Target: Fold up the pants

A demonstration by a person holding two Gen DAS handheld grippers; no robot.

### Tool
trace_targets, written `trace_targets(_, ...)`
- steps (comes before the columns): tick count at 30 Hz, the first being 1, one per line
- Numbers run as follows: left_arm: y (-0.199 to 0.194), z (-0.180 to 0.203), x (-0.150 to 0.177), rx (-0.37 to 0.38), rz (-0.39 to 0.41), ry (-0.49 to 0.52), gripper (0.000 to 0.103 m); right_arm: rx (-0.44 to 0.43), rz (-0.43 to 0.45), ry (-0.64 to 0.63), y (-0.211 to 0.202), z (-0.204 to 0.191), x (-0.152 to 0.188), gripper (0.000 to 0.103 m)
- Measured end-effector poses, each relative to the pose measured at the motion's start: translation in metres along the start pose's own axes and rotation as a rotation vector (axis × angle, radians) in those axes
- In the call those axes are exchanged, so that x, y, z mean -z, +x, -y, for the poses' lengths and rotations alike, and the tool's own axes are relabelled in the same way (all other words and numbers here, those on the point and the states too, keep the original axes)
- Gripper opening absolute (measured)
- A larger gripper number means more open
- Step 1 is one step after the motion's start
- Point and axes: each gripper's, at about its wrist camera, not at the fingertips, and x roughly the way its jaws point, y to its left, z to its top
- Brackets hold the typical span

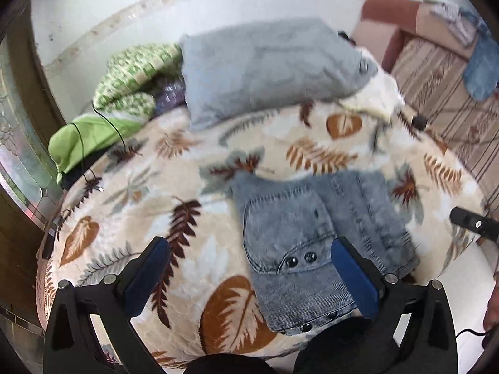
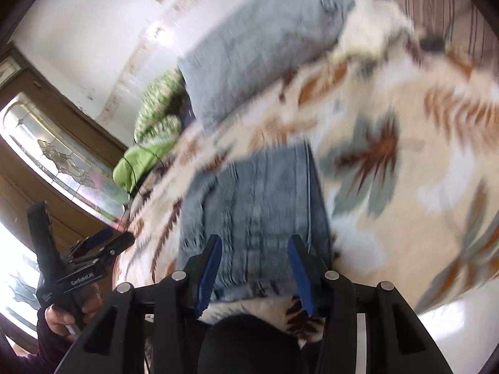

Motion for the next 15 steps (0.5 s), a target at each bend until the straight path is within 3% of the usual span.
trace_targets(7,-0.025,-0.004,0.011,-0.013,0.052,-0.008,0.103,0.074,0.132,-0.152,-0.04,-0.045,-0.011,0.058)
trace_targets(15,-0.015,-0.019,0.037,-0.074,0.012,-0.045,0.103,0.148,0.075,-0.262,-0.012,-0.074,0.005,0.058)
